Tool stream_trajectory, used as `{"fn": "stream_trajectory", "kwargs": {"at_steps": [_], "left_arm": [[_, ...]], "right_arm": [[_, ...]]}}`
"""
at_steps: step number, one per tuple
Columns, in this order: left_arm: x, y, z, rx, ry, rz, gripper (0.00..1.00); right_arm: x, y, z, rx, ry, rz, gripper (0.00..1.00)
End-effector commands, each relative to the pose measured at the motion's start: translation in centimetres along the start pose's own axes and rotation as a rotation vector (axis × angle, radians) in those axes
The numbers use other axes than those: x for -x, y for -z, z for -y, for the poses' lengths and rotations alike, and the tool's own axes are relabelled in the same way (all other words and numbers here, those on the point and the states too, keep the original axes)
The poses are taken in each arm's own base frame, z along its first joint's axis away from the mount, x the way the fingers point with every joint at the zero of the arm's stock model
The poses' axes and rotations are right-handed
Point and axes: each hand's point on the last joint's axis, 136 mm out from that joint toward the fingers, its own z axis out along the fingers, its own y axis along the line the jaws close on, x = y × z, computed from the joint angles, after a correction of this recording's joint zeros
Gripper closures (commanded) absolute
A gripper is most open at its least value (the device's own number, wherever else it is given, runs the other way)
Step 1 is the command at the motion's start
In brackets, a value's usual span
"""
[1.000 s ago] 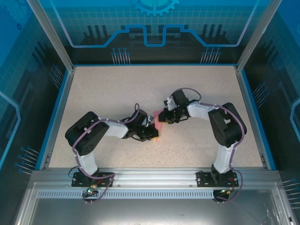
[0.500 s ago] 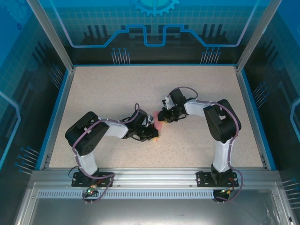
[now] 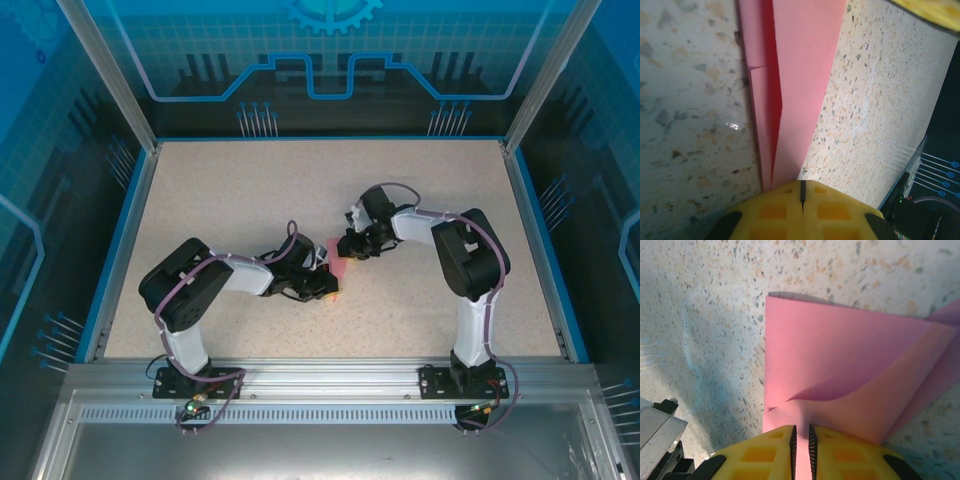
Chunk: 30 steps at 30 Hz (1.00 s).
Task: Fold a paper plane with a square sheet of paper (fold left side to right side)
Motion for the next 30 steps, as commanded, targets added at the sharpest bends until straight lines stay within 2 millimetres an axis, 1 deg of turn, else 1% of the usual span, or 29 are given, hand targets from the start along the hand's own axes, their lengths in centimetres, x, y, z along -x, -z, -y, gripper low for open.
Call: {"fn": "stream_trajectory", "kwargs": {"at_steps": [1, 11, 14, 18, 21, 24, 25, 28, 30], "left_arm": [[-2.7, -0.5, -5.6, 0.159, 0.105, -0.071, 1.00], [-2.7, -0.7, -5.6, 0.156, 0.108, -0.074, 1.00], [-2.7, -0.7, -5.6, 0.157, 0.108, -0.073, 1.00], [-2.7, -0.6, -5.5, 0.154, 0.107, -0.070, 1.00], [-2.4, -0.6, -5.2, 0.147, 0.102, -0.066, 1.00], [-2.3, -0.6, -4.9, 0.140, 0.099, -0.063, 1.00], [-2.2, -0.6, -4.8, 0.136, 0.098, -0.061, 1.00], [-2.1, -0.6, -4.6, 0.132, 0.095, -0.059, 1.00], [-2.0, -0.6, -4.4, 0.130, 0.091, -0.058, 1.00]], "right_arm": [[2.2, 0.7, 2.2, -0.056, 0.001, 0.042, 0.82], [5.3, 1.8, 4.1, -0.070, -0.022, 0.073, 0.82], [6.1, 2.0, 4.7, -0.075, -0.032, 0.077, 0.82], [6.9, 2.1, 5.2, -0.071, -0.040, 0.083, 0.82], [7.7, 2.9, 4.6, -0.059, -0.032, 0.101, 0.82], [8.3, 5.1, 3.4, -0.059, -0.010, 0.145, 0.82], [8.3, 6.0, 2.8, -0.057, 0.002, 0.165, 0.82], [7.2, 8.0, 1.6, -0.047, 0.021, 0.193, 0.82], [5.6, 8.5, 0.8, -0.023, 0.023, 0.194, 0.82]]}}
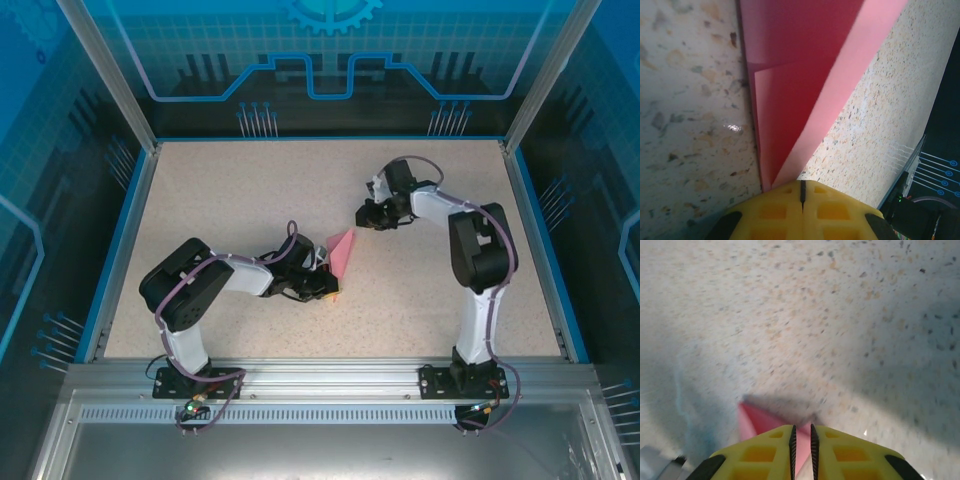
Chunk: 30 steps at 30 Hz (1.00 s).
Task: Fold a paper plane with a square sheet of paper (fold left side to right side)
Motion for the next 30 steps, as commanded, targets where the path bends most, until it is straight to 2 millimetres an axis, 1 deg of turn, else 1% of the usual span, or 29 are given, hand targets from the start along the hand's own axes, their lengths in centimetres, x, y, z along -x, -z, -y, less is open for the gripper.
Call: {"fn": "stream_trajectory", "kwargs": {"at_steps": [1, 4, 5, 7, 10, 12, 16, 22, 26, 30], "left_arm": [[-2.0, -0.5, -4.3, 0.137, 0.096, -0.059, 1.00], [-1.9, -0.5, -4.3, 0.138, 0.093, -0.060, 1.00], [-1.9, -0.5, -4.3, 0.139, 0.095, -0.059, 1.00], [-1.9, -0.5, -4.2, 0.137, 0.092, -0.060, 1.00], [-1.9, -0.5, -4.2, 0.139, 0.092, -0.060, 1.00], [-1.9, -0.4, -4.1, 0.138, 0.092, -0.058, 1.00], [-1.8, -0.5, -4.1, 0.138, 0.092, -0.058, 1.00], [-1.8, -0.5, -4.0, 0.138, 0.088, -0.061, 1.00], [-1.9, -0.5, -4.0, 0.137, 0.091, -0.063, 1.00], [-1.9, -0.5, -4.1, 0.137, 0.092, -0.063, 1.00]], "right_arm": [[-2.0, 2.9, -2.0, 0.046, 0.024, 0.018, 0.82], [-5.4, 3.0, -2.9, 0.077, 0.021, -0.010, 0.83], [-6.7, 2.7, -3.3, 0.094, 0.022, -0.025, 0.83], [-8.5, 2.0, -4.1, 0.129, 0.019, -0.055, 0.84], [-10.6, 0.5, -5.5, 0.166, 0.026, -0.109, 0.86], [-11.5, -0.6, -6.0, 0.169, 0.030, -0.138, 0.86], [-12.2, -2.3, -6.0, 0.165, 0.028, -0.169, 0.86], [-12.3, -3.6, -5.7, 0.146, 0.033, -0.191, 0.86], [-12.4, -4.2, -5.5, 0.143, 0.030, -0.201, 0.86], [-12.4, -4.4, -5.3, 0.126, 0.035, -0.201, 0.86]]}}
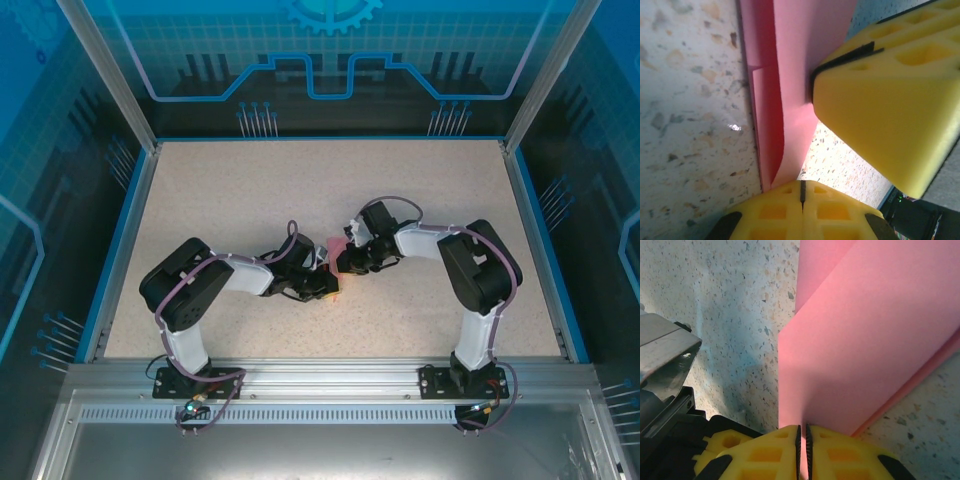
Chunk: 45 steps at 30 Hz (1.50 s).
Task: Fold a paper plane with a square sheet of paper (fold left side to right side)
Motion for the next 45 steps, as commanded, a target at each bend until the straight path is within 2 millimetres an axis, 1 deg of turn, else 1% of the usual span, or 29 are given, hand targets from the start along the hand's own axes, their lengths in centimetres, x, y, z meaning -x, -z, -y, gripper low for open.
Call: {"fn": "stream_trajectory", "kwargs": {"at_steps": [1, 9, 14, 18, 29, 40, 45], "left_arm": [[-1.9, -0.6, -4.1, 0.132, 0.088, -0.059, 1.00], [-2.0, -0.5, -4.3, 0.134, 0.090, -0.061, 1.00], [-2.1, -0.5, -4.5, 0.137, 0.093, -0.063, 1.00], [-2.3, -0.5, -4.7, 0.143, 0.096, -0.065, 1.00], [-2.8, -0.5, -5.7, 0.158, 0.109, -0.073, 1.00], [-3.2, -0.5, -6.3, 0.161, 0.123, -0.073, 1.00], [-3.4, -0.4, -6.3, 0.158, 0.122, -0.071, 1.00]], "right_arm": [[0.5, -0.6, -0.5, -0.002, 0.019, 0.001, 0.86], [0.4, -1.2, 0.6, -0.042, 0.008, -0.009, 0.87], [0.2, -1.5, 1.6, -0.090, 0.012, -0.016, 0.87], [0.8, -1.3, 2.6, -0.149, 0.038, -0.006, 0.87], [3.9, 0.2, 4.6, -0.226, 0.079, 0.044, 0.87], [7.2, 1.6, 6.1, -0.212, 0.054, 0.093, 0.87], [8.2, 1.9, 6.4, -0.194, 0.036, 0.098, 0.87]]}}
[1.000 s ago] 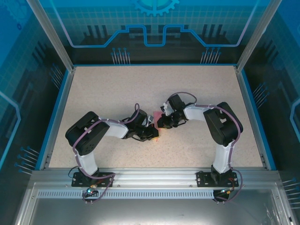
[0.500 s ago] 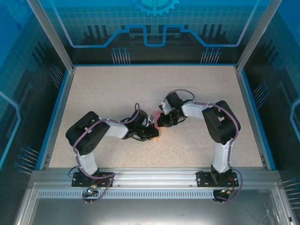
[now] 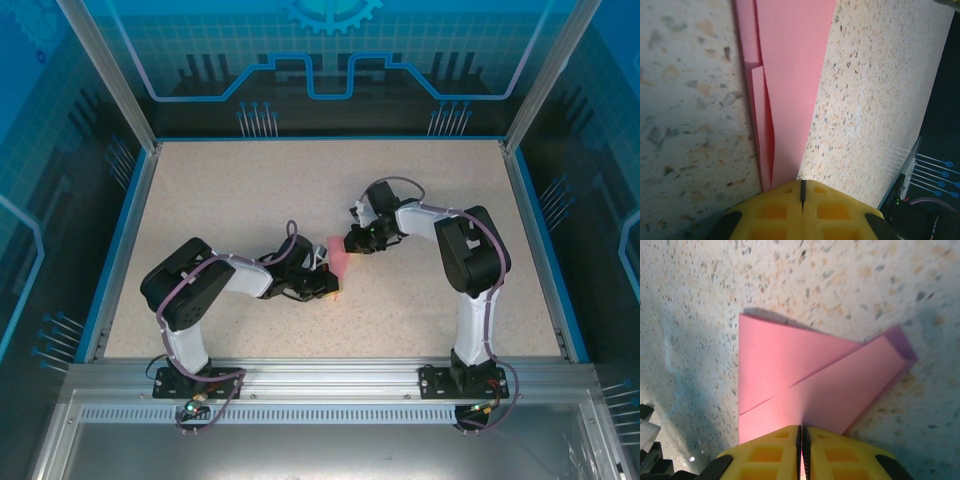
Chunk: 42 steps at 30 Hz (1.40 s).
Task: Fold a paper plane with a square sheet of paper (fold left side to right side)
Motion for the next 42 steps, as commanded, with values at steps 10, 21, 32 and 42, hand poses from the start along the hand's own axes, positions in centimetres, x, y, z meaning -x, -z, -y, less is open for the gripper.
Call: {"fn": "stream_trajectory", "kwargs": {"at_steps": [10, 21, 32, 42], "left_arm": [[-4.2, 0.9, -5.4, 0.155, 0.118, -0.101, 0.99], [-3.4, 3.3, -0.2, 0.034, -0.026, -0.060, 0.80], [1.2, 9.9, 0.0, 0.231, -0.076, 0.247, 0.49], [4.7, 15.5, -0.3, 0.401, -0.091, 0.489, 0.29]], "right_arm": [[2.2, -0.1, 2.4, -0.056, -0.008, 0.040, 0.86], [6.8, 4.3, 0.4, 0.033, -0.002, 0.131, 0.77], [1.6, 9.8, -0.9, -0.221, -0.089, 0.175, 0.44], [-3.6, 2.7, -3.0, -0.349, -0.099, 0.023, 0.42]]}}
